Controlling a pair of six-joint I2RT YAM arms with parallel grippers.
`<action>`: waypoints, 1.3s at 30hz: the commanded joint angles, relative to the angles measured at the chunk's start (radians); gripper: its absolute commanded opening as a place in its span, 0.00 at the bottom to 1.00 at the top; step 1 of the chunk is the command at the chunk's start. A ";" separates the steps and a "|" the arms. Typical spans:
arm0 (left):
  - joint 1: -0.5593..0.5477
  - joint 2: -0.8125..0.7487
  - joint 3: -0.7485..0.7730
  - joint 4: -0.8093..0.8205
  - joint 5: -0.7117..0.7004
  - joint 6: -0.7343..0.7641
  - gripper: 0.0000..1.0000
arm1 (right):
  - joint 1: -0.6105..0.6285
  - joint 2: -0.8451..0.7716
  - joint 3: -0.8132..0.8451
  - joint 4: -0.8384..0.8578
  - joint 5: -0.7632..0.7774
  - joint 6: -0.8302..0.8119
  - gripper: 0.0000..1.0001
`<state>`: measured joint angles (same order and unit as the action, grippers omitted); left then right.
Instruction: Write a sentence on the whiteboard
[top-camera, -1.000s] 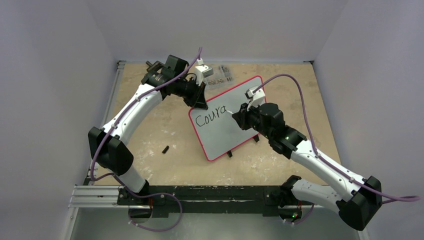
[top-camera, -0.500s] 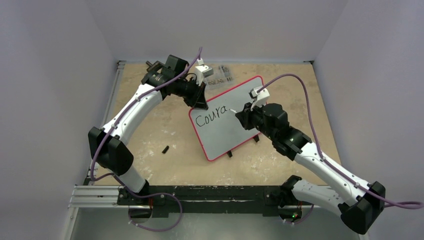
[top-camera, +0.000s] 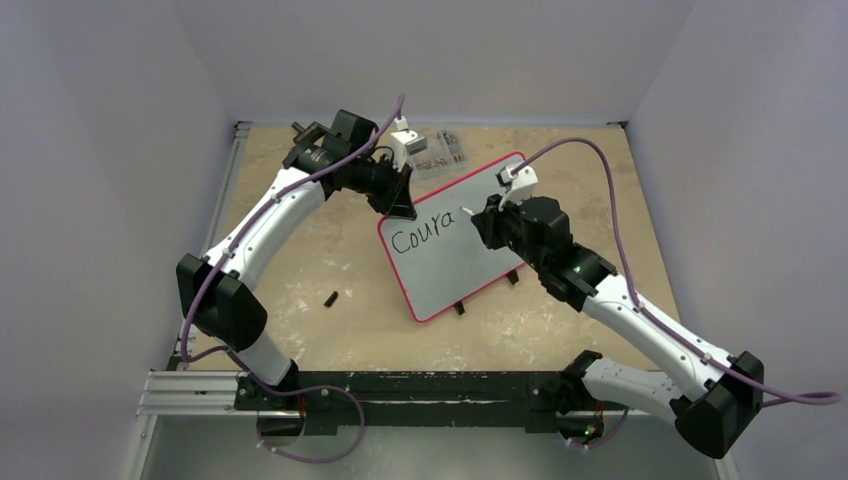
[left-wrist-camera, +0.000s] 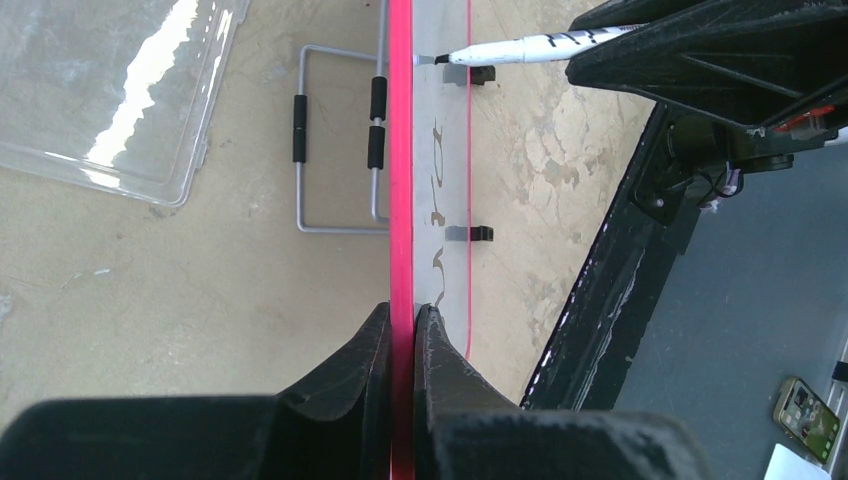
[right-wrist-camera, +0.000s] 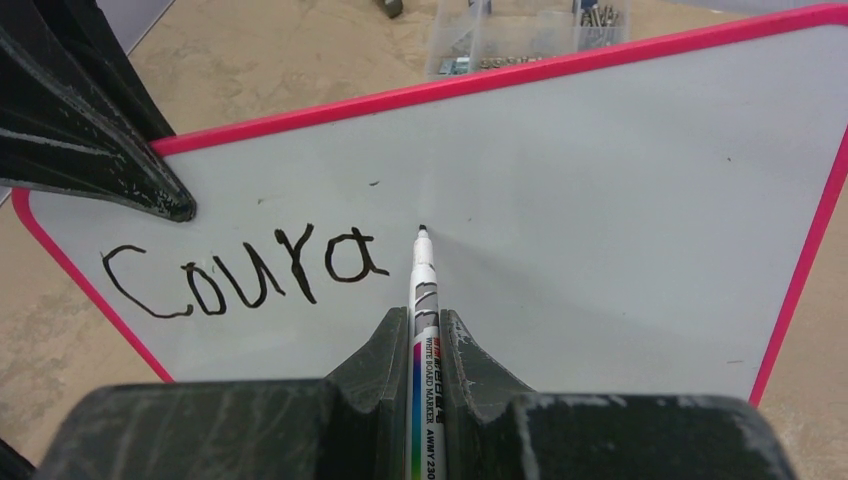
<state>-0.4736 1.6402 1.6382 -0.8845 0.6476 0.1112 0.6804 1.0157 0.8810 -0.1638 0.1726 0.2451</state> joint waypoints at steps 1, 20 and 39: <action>-0.014 0.012 0.012 -0.016 -0.058 0.059 0.00 | -0.011 0.020 0.064 0.062 0.029 -0.010 0.00; -0.017 0.014 0.015 -0.016 -0.062 0.055 0.00 | -0.013 0.028 -0.017 0.092 -0.134 0.012 0.00; -0.017 0.013 0.015 -0.016 -0.061 0.053 0.00 | -0.014 -0.006 -0.015 0.016 0.028 0.000 0.00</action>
<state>-0.4736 1.6402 1.6382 -0.8875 0.6384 0.0975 0.6693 1.0119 0.8265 -0.1284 0.1173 0.2573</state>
